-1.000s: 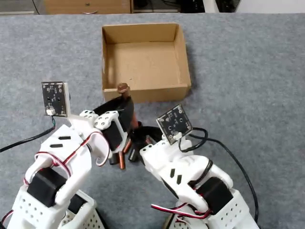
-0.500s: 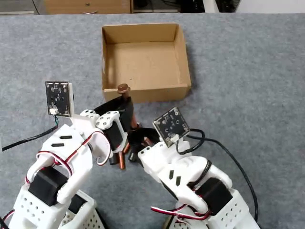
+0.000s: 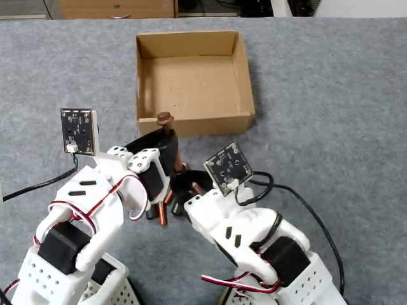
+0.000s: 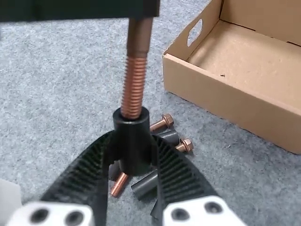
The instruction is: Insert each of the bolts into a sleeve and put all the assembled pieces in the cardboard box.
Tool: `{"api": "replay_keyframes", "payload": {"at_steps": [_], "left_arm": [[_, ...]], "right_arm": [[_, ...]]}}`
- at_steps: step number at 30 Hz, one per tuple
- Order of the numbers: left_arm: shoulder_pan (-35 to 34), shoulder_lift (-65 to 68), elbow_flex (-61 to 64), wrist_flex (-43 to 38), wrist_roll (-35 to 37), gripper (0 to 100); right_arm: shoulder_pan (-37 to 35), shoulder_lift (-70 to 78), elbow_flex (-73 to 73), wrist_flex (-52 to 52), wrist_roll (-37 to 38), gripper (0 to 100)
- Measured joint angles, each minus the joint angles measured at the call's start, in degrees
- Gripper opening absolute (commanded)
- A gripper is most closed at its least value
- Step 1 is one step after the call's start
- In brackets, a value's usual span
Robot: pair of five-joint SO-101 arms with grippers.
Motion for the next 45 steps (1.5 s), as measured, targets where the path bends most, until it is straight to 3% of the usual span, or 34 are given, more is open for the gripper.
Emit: {"api": "replay_keyframes", "payload": {"at_steps": [29, 35, 45], "left_arm": [[0.0, -0.1, 0.0, 4.7, -2.8, 2], [1.6, -0.2, -0.1, 10.5, -2.9, 2], [1.8, -0.2, -0.1, 12.0, -2.9, 2]], "right_arm": [[1.2, 0.0, 0.0, 0.0, 0.2, 0.1], [1.2, 0.0, 0.1, 0.0, 0.2, 0.1], [1.1, 0.0, 0.1, 0.0, 0.3, 0.1]]}}
